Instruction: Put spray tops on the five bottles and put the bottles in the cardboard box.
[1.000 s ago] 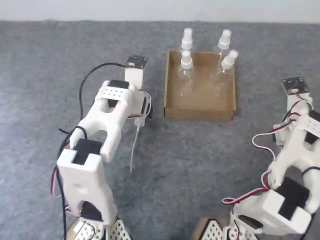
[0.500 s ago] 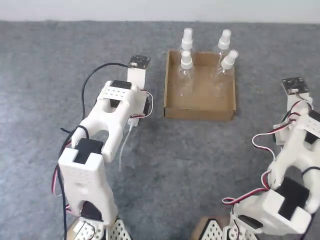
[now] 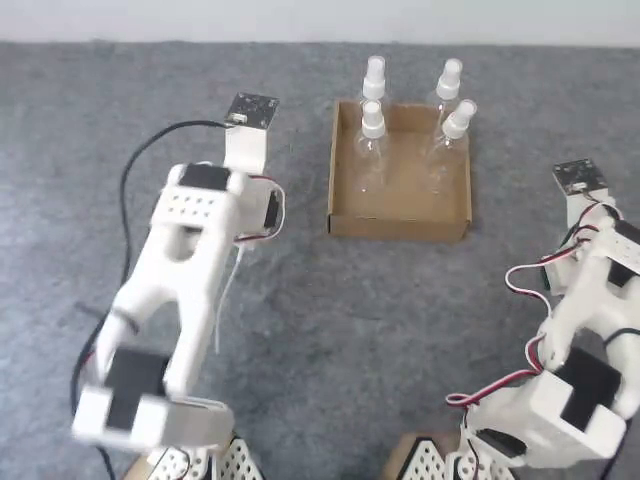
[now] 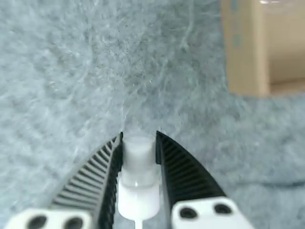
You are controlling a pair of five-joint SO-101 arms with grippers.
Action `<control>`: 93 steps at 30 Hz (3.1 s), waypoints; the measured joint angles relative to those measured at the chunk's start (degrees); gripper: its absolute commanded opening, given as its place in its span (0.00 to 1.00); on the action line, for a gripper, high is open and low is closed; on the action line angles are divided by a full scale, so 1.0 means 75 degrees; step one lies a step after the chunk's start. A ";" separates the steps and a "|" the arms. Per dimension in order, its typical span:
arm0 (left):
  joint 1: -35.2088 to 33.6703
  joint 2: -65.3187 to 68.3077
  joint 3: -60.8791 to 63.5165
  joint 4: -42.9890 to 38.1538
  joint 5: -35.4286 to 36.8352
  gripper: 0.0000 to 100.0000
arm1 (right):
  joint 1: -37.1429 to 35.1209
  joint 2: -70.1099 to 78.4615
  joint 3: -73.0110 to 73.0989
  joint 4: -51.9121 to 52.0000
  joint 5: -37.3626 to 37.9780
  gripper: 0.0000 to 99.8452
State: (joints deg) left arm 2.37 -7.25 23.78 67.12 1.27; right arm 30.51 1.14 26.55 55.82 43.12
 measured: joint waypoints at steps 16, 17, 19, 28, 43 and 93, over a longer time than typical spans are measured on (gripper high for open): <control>-0.0703 -0.1371 0.2098 -0.1266 -0.0059 0.01 | -0.0410 0.0211 -0.1348 0.0821 -0.0504 0.30; -0.0668 -0.1383 0.2098 -0.1266 -0.0059 0.01 | -0.0492 0.0223 -0.1512 0.1043 -0.0516 0.30; -0.0668 -0.1383 0.2098 -0.1289 -0.0082 0.01 | -0.0680 0.0316 -0.1864 0.1465 -0.0574 0.30; -0.0668 -0.1383 0.2098 -0.1289 -0.0059 0.01 | -0.0645 0.2251 -0.3540 0.2415 -0.0633 0.29; -0.0656 -0.1383 0.2098 -0.1289 -0.0059 0.01 | -0.0328 0.3352 -0.4349 0.2438 -0.0633 0.06; -0.0692 -0.6330 -0.1289 -0.0996 0.2403 0.01 | -1.1159 -0.5240 0.3739 -0.3599 -0.4525 0.01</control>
State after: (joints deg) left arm -2.81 -54.73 14.11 59.65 19.30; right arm -53.19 -38.15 54.59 28.84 9.19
